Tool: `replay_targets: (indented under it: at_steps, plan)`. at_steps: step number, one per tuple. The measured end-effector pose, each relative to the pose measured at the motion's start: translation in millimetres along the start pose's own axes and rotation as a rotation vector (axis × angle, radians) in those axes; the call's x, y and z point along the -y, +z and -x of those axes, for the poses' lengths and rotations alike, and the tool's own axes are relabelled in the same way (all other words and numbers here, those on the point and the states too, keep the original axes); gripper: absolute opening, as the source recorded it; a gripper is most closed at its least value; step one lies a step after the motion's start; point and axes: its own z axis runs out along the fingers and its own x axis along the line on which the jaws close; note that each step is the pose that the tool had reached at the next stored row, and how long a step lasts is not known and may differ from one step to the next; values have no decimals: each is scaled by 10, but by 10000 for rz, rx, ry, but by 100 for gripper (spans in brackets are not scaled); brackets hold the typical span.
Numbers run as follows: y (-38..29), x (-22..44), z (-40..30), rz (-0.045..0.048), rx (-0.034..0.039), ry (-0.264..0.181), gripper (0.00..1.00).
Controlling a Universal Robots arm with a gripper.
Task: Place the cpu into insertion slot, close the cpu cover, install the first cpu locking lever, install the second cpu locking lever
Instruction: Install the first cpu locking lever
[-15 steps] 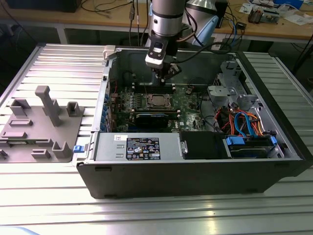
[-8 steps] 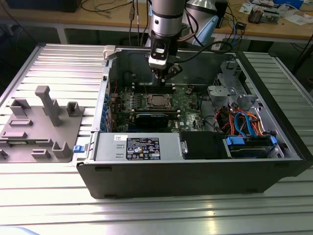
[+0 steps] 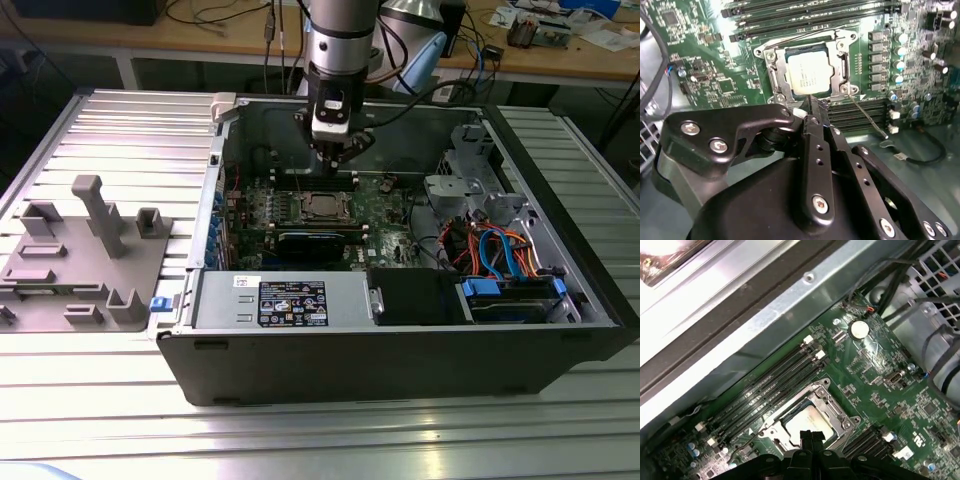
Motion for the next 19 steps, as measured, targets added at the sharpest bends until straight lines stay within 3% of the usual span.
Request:
replay_targets:
  at_steps: [1,5,9,14,17,19]
  plan:
    - [1,0,0,3,-2,-144,11]
    - [12,0,0,26,-20,-1527,11]
    - [18,26,-40,38,-29,-2149,11]
    - [44,26,-41,76,-59,-4413,11]
    - [51,26,-41,85,-66,-4965,11]
    - [59,26,-41,96,-74,-5619,11]
